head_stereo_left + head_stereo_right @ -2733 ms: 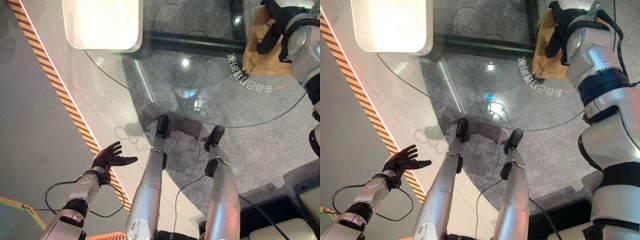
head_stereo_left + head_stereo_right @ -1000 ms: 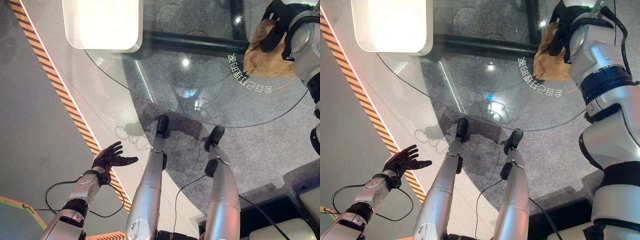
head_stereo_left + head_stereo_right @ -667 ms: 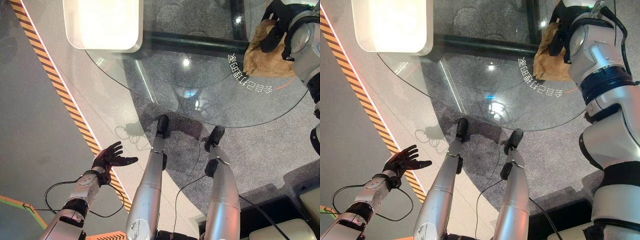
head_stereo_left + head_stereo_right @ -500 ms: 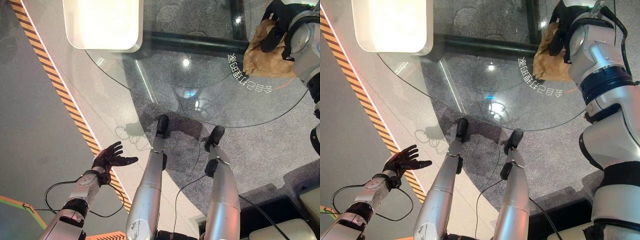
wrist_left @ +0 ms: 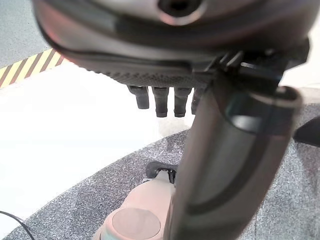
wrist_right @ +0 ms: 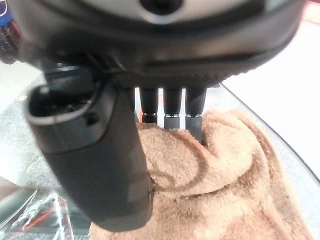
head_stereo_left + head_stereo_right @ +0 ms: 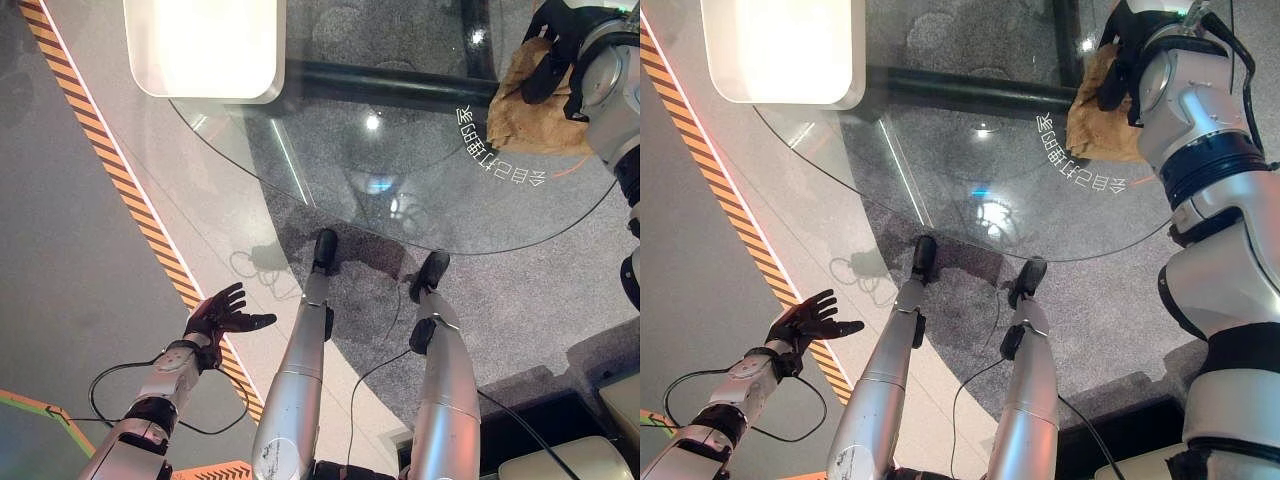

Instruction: Wipe the table with a cloth and put it in the basket.

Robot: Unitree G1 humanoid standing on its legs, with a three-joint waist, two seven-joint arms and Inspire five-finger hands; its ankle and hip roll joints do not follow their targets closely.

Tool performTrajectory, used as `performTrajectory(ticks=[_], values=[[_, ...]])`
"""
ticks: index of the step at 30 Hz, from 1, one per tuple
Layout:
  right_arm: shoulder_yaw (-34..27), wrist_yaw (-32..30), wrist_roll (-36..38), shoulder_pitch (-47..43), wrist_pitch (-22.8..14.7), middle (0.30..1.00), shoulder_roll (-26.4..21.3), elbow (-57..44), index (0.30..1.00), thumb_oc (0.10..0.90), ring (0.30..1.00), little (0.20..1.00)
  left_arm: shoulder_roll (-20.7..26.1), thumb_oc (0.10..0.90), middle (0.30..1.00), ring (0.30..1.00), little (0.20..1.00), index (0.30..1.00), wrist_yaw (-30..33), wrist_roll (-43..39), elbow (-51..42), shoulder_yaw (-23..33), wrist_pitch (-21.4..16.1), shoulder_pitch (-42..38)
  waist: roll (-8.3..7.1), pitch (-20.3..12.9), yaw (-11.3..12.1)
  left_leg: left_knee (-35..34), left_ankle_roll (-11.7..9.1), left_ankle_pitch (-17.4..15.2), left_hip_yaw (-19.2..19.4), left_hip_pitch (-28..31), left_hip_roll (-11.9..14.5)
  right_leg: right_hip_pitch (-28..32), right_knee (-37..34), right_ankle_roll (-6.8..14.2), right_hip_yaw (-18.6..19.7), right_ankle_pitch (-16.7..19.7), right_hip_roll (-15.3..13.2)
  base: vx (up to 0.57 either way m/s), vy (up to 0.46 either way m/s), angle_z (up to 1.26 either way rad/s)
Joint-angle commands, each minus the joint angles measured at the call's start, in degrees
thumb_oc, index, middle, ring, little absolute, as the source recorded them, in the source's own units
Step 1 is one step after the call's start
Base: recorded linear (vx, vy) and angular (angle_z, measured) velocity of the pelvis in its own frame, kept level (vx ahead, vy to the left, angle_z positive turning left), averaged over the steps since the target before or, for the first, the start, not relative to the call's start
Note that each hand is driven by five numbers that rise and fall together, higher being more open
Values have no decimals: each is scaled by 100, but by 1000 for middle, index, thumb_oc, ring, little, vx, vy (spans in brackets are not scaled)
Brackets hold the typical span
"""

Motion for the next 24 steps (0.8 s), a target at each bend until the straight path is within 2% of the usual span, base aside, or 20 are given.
performTrajectory(ticks=[1, 11, 19, 24], values=[[159, -821, 99, -300, 327, 300, -342, 67, 300, 100, 300, 200, 232, 800, 900, 900, 900, 900, -35, -217, 81, -2, -58, 546, 225, -99, -67, -41, 359, -75, 120, 108, -224, 389, -226, 10, -438, -149, 142, -1, 75, 0], [-33, -1107, 163, -257, 444, 300, 74, 42, 300, 100, 300, 200, 51, 800, 900, 900, 900, 900, 64, -264, 41, -105, -57, 510, 309, -99, 72, -102, 377, -35, 37, 76, -278, 389, -233, 18, -504, -173, 86, 12, 53, 1], [-107, -1138, 64, -220, 217, 300, 422, 109, 300, 100, 300, 200, -38, 800, 900, 900, 900, 900, 57, -197, 18, -132, -60, 494, 359, -99, 222, -141, 385, -15, 4, 113, -320, 477, -211, 34, -605, -230, 13, 14, 32, 3], [-119, -1203, 79, -226, 208, 300, 594, -45, 300, 100, 300, 200, -52, 800, 900, 900, 900, 900, 69, -166, -51, -138, -26, 500, 390, -99, 294, -133, 392, -8, -24, 99, -343, 482, -188, 51, -655, -233, -36, 4, 5, 1]])
